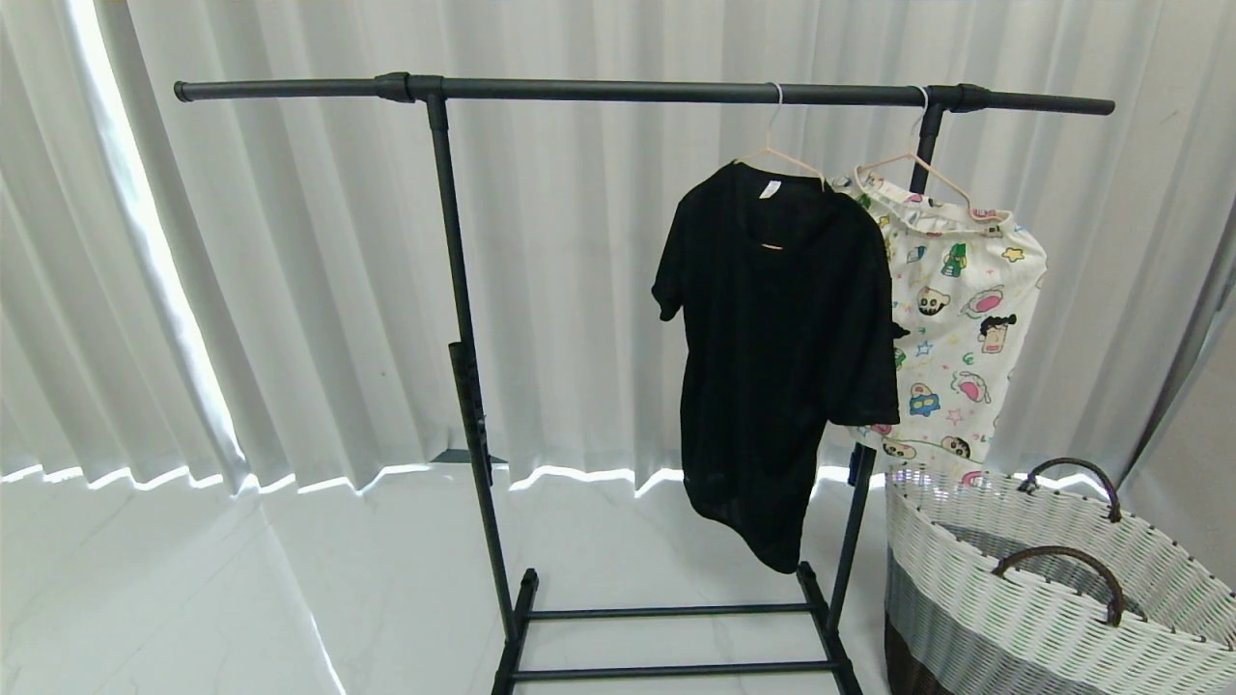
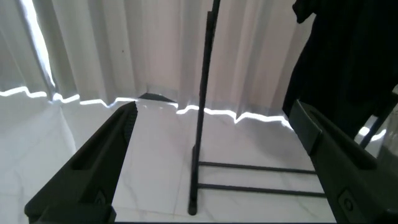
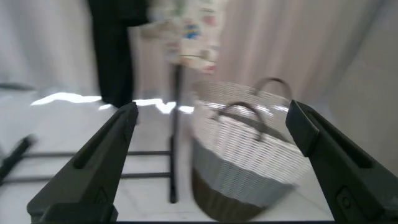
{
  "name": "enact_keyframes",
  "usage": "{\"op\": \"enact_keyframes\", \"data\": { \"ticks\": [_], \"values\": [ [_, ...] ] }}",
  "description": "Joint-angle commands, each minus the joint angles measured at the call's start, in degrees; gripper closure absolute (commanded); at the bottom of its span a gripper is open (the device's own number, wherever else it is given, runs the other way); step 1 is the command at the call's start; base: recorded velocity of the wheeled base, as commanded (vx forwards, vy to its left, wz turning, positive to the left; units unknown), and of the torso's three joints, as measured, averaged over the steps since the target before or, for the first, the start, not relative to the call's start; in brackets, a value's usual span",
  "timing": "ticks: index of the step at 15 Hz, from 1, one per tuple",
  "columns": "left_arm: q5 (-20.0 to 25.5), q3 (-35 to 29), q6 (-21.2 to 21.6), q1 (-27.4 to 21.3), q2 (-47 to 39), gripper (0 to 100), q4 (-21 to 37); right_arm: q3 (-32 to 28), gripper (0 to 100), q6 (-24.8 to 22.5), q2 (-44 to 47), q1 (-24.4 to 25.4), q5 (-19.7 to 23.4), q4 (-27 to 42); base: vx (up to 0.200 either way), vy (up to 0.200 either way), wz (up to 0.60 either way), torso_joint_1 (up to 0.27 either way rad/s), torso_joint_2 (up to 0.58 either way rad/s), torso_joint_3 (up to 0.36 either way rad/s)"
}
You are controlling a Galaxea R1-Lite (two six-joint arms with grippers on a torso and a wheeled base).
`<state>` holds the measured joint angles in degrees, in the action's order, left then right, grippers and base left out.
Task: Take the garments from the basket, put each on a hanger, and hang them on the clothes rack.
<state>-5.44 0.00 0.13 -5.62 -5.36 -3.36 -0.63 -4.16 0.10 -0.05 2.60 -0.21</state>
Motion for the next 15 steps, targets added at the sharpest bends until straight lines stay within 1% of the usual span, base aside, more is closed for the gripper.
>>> {"op": "enact_keyframes", "data": {
  "ticks": [1,2,3,4,5,7,8,9,11,12,13,15],
  "values": [
    [3.24,0.0,1.27,-0.01,-0.17,0,0.02,0.11,0,-0.24,-0.01,0.05,-2.07,-0.14,0.0,0.0,0.0,0.0,0.0,0.0],
    [7.63,0.0,2.68,-0.09,-0.17,0,1.43,0.28,0,-0.24,-0.01,0.05,-6.99,-0.94,0.0,0.0,0.0,0.0,0.0,0.0],
    [8.51,0.0,4.61,-0.09,-0.26,0,2.31,0.55,0,0.03,-0.01,0.05,-10.51,-1.55,0.0,0.0,0.0,0.0,0.0,0.0],
    [8.95,0.0,5.32,-0.53,-0.26,0,2.31,0.55,0,0.03,-0.01,0.05,-10.68,-1.64,0.0,0.0,0.0,0.0,0.0,0.0],
    [8.95,0.0,5.14,-0.71,-0.26,0,2.31,0.55,0,-0.33,-0.01,0.05,-10.16,-1.64,0.0,0.0,0.0,0.0,0.0,0.0],
    [8.51,0.0,2.06,-0.71,-0.26,0,2.49,0.63,0,0.11,-0.1,0.14,-2.95,-1.81,0.0,0.0,0.0,0.0,0.0,0.0],
    [8.43,0.0,1.54,-1.06,-0.26,0,2.49,0.63,0,0.55,-0.1,0.05,-1.45,-1.02,0.0,0.0,0.0,0.0,0.0,0.0],
    [8.43,0.0,1.36,-3.26,-0.26,0,2.49,0.63,0,0.73,-0.01,0.14,-0.31,0.38,0.0,0.0,0.0,0.0,0.0,0.0],
    [8.43,0.0,1.36,-10.02,-0.17,0,2.49,0.63,0,1.34,-0.1,0.14,-0.31,0.3,0.0,0.0,0.0,0.0,0.0,0.0],
    [8.43,0.0,1.36,-11.34,-0.35,0,2.49,0.63,0,2.4,-0.1,0.14,-0.31,0.21,0.0,0.0,0.0,0.0,0.0,0.0],
    [8.51,0.0,1.27,-11.34,-0.35,0,2.49,0.63,0,3.1,-0.1,0.14,-0.4,0.21,0.0,0.0,0.0,0.0,0.0,0.0],
    [8.43,0.0,0.92,-11.08,1.76,0,2.49,0.63,0,2.75,-0.1,0.14,-0.4,0.3,0.0,0.0,0.0,0.0,0.0,0.0]
  ]
}}
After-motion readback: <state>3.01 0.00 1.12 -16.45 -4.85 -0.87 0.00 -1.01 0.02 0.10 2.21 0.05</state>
